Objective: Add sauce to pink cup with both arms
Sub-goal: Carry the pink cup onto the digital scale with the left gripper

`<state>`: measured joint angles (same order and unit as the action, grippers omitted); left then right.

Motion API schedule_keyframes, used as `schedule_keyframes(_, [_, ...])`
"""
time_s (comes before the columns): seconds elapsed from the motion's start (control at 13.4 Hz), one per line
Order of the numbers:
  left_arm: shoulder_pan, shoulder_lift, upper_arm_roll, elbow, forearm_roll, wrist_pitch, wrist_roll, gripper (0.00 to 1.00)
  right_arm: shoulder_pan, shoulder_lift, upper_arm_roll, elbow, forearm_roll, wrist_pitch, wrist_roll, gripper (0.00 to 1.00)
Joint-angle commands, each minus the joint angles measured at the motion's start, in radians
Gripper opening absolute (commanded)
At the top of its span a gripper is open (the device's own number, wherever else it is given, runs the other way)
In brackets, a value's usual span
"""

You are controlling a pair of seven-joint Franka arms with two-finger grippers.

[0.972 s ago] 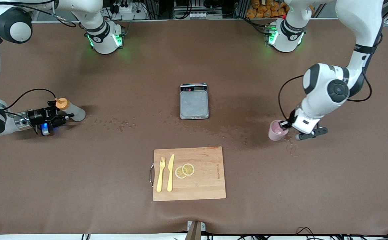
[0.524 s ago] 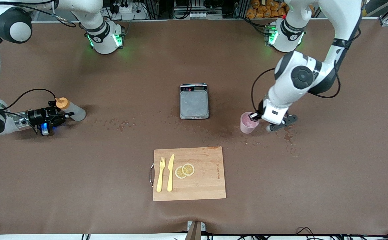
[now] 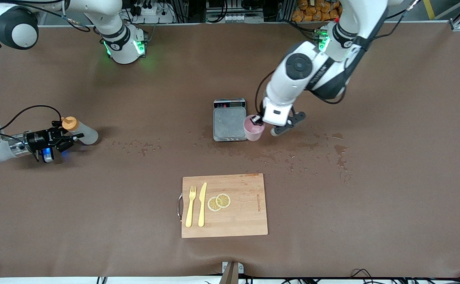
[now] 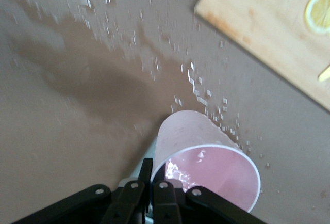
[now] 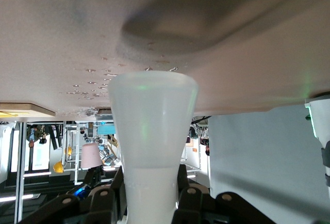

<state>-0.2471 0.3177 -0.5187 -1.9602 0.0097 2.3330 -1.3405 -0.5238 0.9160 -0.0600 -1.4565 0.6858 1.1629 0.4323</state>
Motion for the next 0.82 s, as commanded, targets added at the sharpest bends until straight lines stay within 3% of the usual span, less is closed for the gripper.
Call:
schedule_keyframes(0.0, [-0.058, 0.098, 0.008, 0.089, 0.096, -0.018, -0.17, 0.0, 0.021, -0.038, 0.002, 0.019, 0.015, -0.041, 0.093, 0.42])
schedule_keyframes(0.22, [-0.119, 0.156, 0.008, 0.126, 0.154, -0.018, -0.281, 0.0, 0.05, -0.066, 0.003, 0.042, 0.015, -0.058, 0.177, 0.43])
schedule_keyframes(0.75, [-0.167, 0.182, 0.008, 0.121, 0.164, -0.011, -0.319, 0.0, 0.177, -0.195, -0.009, 0.045, -0.003, -0.049, 0.37, 0.45])
